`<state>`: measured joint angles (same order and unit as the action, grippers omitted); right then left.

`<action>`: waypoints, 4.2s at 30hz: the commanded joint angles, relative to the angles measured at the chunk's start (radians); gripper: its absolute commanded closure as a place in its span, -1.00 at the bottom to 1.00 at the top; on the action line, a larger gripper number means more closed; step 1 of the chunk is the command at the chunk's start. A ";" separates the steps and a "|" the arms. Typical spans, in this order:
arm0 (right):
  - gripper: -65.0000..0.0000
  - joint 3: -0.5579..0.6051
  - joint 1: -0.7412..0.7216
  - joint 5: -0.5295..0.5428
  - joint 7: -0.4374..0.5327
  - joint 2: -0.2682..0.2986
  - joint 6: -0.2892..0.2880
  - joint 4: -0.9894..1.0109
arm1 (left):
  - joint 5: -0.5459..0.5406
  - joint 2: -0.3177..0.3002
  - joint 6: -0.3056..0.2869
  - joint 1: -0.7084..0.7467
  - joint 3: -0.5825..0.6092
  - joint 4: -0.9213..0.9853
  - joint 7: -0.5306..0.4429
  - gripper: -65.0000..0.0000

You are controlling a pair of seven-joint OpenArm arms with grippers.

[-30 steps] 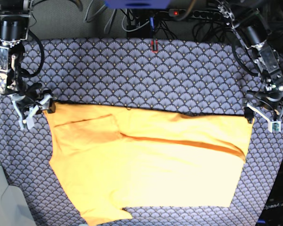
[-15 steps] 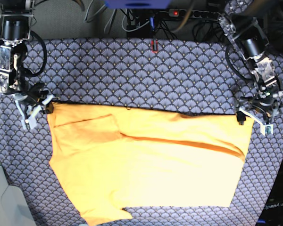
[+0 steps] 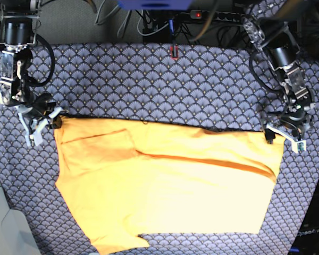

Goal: Fold the T-shirt properly
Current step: 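Regrasp the folded edge with both grippers, then drag the folded edge back toward the robot with both grippers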

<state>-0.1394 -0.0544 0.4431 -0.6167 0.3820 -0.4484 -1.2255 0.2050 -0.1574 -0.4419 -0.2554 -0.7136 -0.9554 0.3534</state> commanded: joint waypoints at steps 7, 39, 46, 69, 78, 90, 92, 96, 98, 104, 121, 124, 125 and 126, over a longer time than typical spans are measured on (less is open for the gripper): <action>1.00 -0.002 -0.009 0.004 -0.004 0.012 -0.005 -0.009 | 0.020 0.000 -0.013 -0.011 0.004 -0.004 0.032 0.57; 1.00 -0.056 0.209 0.006 0.001 0.030 -0.151 -0.261 | 0.029 -0.001 -0.013 0.186 -0.077 -0.250 0.039 1.00; 1.00 -0.091 0.308 0.006 0.001 0.027 -0.152 -0.371 | 0.023 0.000 -0.013 0.225 -0.079 -0.333 0.183 1.00; 1.00 -0.253 0.486 0.004 0.106 -0.002 -0.250 -0.362 | 0.023 0.129 -0.013 0.448 -0.077 -0.422 0.186 1.00; 1.00 -0.253 0.514 0.004 0.139 -0.001 -0.250 -0.362 | 0.023 0.121 -0.015 0.522 -0.082 -0.431 0.184 1.00; 1.00 -0.253 0.578 0.004 0.212 -0.013 -0.250 -0.362 | 0.034 0.160 -0.194 0.563 -0.171 -0.432 0.186 1.00; 1.00 -0.253 0.580 0.004 0.212 -0.015 -0.250 -0.362 | 0.035 0.163 -0.225 0.563 -0.183 -0.431 0.189 1.00; 1.00 -0.254 0.580 0.004 0.212 -0.016 -0.250 -0.362 | 0.086 0.173 -0.252 0.563 -0.188 -0.431 0.186 1.00; 1.00 -0.254 0.581 0.004 0.212 -0.016 -0.250 -0.362 | 0.110 0.190 -0.252 0.563 -0.188 -0.431 0.184 1.00; 1.00 -0.266 0.601 0.004 0.237 -0.030 -0.250 -0.362 | 0.115 0.193 -0.254 0.574 -0.188 -0.429 0.184 1.00; 1.00 -0.316 0.592 0.003 0.255 -0.042 -0.250 -0.290 | 0.121 0.223 -0.255 0.581 -0.183 -0.429 0.184 1.00; 1.00 -0.316 0.592 0.003 0.254 -0.044 -0.250 -0.287 | 0.115 0.223 -0.256 0.594 -0.185 -0.426 0.184 1.00; 1.00 -0.316 0.592 0.003 0.254 -0.044 -0.250 -0.287 | 0.115 0.223 -0.256 0.597 -0.186 -0.429 0.184 1.00; 1.00 -0.316 0.592 0.003 0.254 -0.044 -0.250 -0.287 | 0.115 0.223 -0.256 0.598 -0.188 -0.429 0.184 1.00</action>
<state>-0.4404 0.5323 0.4450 -0.3763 0.3195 -0.7029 -1.5021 0.1818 0.0319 -0.6483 0.2913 -0.9073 -1.4231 0.2855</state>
